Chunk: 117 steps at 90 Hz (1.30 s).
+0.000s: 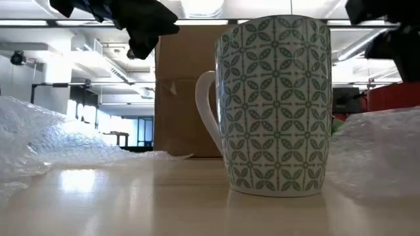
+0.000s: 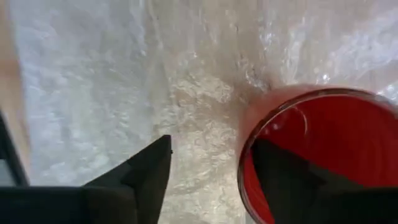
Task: Wrap mug
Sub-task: Wrap the orange mug in bubble wrap
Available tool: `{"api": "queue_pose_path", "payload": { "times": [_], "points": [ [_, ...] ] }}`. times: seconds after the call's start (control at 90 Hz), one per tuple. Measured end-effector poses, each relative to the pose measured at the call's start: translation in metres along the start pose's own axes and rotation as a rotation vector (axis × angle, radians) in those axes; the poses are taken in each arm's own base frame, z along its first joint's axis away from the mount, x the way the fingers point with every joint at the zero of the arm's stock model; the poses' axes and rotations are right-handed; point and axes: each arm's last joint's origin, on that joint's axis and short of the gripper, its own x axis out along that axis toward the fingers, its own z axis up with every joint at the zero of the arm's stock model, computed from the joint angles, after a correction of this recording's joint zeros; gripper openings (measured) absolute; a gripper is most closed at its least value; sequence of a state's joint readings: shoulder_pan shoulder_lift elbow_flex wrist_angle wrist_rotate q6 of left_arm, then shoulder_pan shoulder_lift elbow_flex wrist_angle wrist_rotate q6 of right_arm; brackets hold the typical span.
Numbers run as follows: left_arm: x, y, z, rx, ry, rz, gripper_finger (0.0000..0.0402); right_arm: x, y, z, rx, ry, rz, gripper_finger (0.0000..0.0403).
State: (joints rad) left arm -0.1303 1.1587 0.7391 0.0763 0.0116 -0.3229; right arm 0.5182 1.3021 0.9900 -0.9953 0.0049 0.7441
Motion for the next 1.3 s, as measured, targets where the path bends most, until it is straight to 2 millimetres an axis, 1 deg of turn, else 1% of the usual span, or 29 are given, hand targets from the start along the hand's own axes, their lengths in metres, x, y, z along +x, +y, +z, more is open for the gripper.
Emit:
{"api": "queue_pose_path", "payload": {
  "times": [0.111, 0.289, 0.422, 0.667, 0.756, 0.878, 0.989, 1.089, 1.178, 1.3],
  "points": [
    [0.000, 0.000, 0.000, 0.000, 0.000, 0.001, 0.0062, -0.008, -0.003, 0.003, 0.009, -0.034, -0.002, 0.0227],
    [0.000, 0.000, 0.000, 0.000, 0.000, 0.002, 0.0066, -0.015, -0.015, 0.003, 0.039, -0.006, -0.051, 0.0237],
    [0.000, 0.000, 0.000, 0.000, 0.001, 0.002, 0.0072, -0.024, -0.020, 0.003, 0.058, -0.009, -0.064, 0.0241],
    [0.000, 0.000, 0.000, 0.002, -0.002, 0.002, 0.0075, -0.049, -0.023, 0.011, 0.070, -0.096, -0.010, 0.0229],
    [0.000, 0.000, 0.003, 0.059, -0.040, 0.029, 0.0073, -0.062, -0.028, 0.014, 0.098, -0.133, -0.014, 0.0226],
    [0.000, 0.002, 0.006, 0.077, -0.077, 0.068, 0.0068, -0.080, -0.043, 0.015, 0.158, -0.186, -0.093, 0.0226],
    [0.000, 0.002, 0.007, 0.079, -0.081, 0.069, 0.0063, -0.090, -0.061, 0.010, 0.242, -0.212, -0.183, 0.0236],
    [0.000, 0.002, 0.006, 0.073, -0.080, 0.068, 0.0062, -0.091, -0.077, 0.004, 0.300, -0.231, -0.247, 0.0245],
    [0.000, 0.002, 0.006, 0.052, -0.080, 0.067, 0.0065, -0.092, -0.091, 0.001, 0.356, -0.248, -0.267, 0.0250],
    [0.000, 0.002, 0.006, 0.038, -0.077, 0.067, 0.0073, -0.084, -0.107, -0.006, 0.416, -0.244, -0.305, 0.0251]
  ]
}}
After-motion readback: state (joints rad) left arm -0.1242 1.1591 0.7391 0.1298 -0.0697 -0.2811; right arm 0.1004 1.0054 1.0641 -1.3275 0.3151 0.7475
